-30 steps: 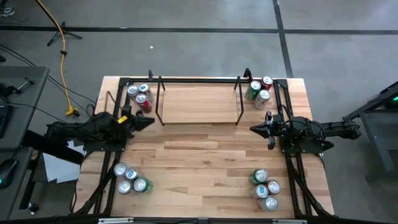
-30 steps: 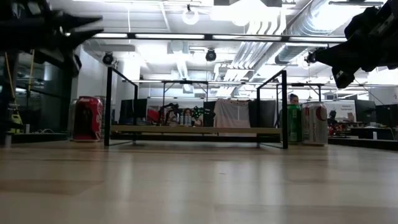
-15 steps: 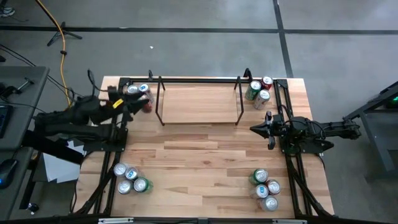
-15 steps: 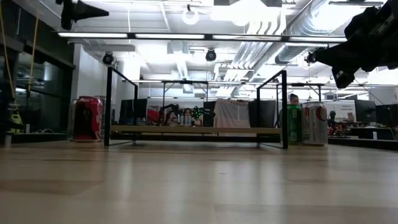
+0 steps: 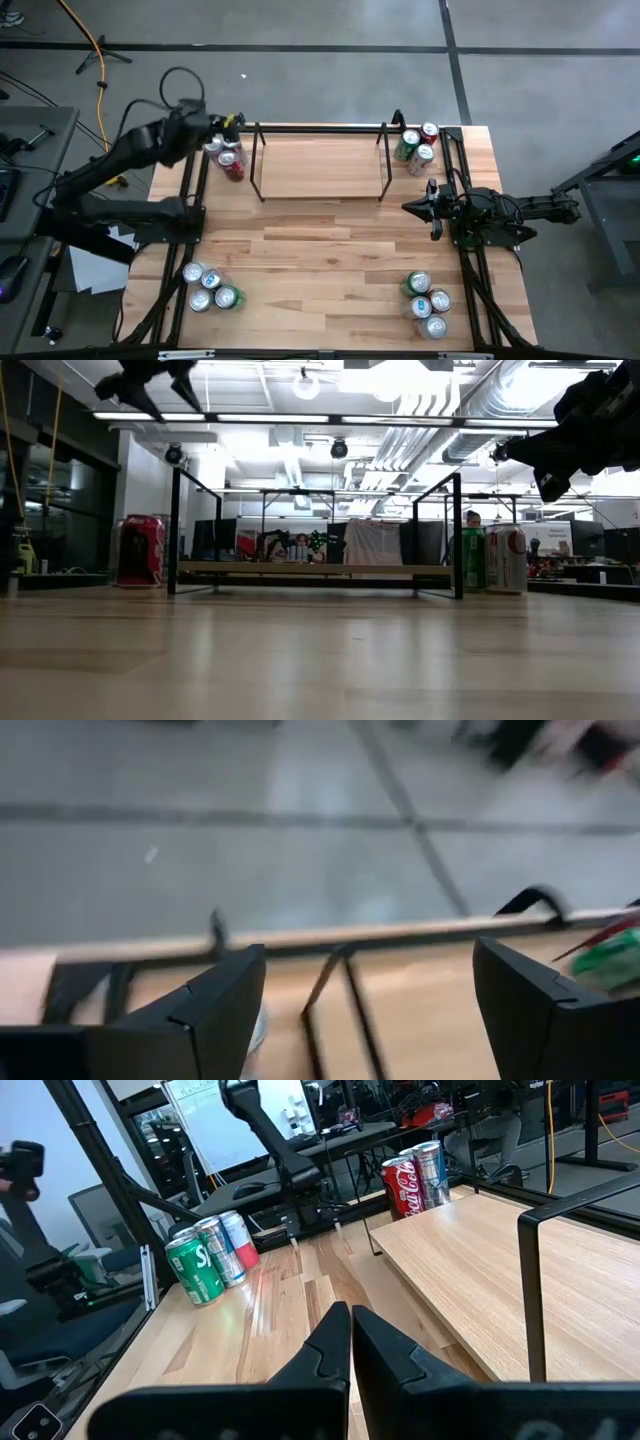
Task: Place canned beverage on shelf
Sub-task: Put the top left red soda can on the shelf
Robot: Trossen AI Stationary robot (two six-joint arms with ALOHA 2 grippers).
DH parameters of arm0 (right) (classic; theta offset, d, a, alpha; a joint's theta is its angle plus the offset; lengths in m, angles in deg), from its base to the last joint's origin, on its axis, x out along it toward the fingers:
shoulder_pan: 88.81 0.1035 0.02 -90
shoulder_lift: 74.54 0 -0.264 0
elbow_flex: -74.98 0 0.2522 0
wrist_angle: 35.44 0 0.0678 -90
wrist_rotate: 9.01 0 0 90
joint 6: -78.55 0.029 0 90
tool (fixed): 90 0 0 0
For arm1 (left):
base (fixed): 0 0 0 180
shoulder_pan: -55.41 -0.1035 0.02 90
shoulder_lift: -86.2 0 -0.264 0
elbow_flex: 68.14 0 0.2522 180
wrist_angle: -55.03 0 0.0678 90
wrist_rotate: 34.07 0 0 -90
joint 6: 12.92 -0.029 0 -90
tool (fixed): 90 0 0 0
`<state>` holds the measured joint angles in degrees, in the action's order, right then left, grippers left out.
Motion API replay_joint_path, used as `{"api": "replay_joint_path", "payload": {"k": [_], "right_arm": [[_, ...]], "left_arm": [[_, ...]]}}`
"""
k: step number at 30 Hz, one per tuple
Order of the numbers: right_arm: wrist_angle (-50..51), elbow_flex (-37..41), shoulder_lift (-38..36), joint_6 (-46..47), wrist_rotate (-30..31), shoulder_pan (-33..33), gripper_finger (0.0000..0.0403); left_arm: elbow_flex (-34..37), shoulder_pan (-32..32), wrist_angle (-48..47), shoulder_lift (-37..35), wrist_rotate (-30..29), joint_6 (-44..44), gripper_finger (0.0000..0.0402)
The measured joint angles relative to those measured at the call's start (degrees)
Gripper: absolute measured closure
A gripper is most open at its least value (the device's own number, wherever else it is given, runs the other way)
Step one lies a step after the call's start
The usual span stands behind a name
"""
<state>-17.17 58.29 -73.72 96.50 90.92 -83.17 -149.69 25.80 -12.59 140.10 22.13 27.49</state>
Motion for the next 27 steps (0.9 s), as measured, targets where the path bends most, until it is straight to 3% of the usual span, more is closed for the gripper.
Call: {"api": "replay_joint_path", "payload": {"k": [7,11,18,27], "right_arm": [[0.0,0.0,0.0,0.0,0.0,0.0,0.0402],[0.0,0.0,0.0,0.0,0.0,0.0,0.0402],[0.0,0.0,0.0,0.0,0.0,0.0,0.0402],[0.0,0.0,0.0,0.0,0.0,0.0,0.0402]], "left_arm": [[-2.0,-11.2,-12.9,6.9,12.9,2.0,0.0125],[-2.0,-13.0,-20.6,10.9,15.2,3.9,0.0125],[-0.6,-13.1,-19.4,14.8,16.9,3.0,0.0125],[10.6,-13.1,-13.8,12.8,19.6,6.7,0.0125]]}}
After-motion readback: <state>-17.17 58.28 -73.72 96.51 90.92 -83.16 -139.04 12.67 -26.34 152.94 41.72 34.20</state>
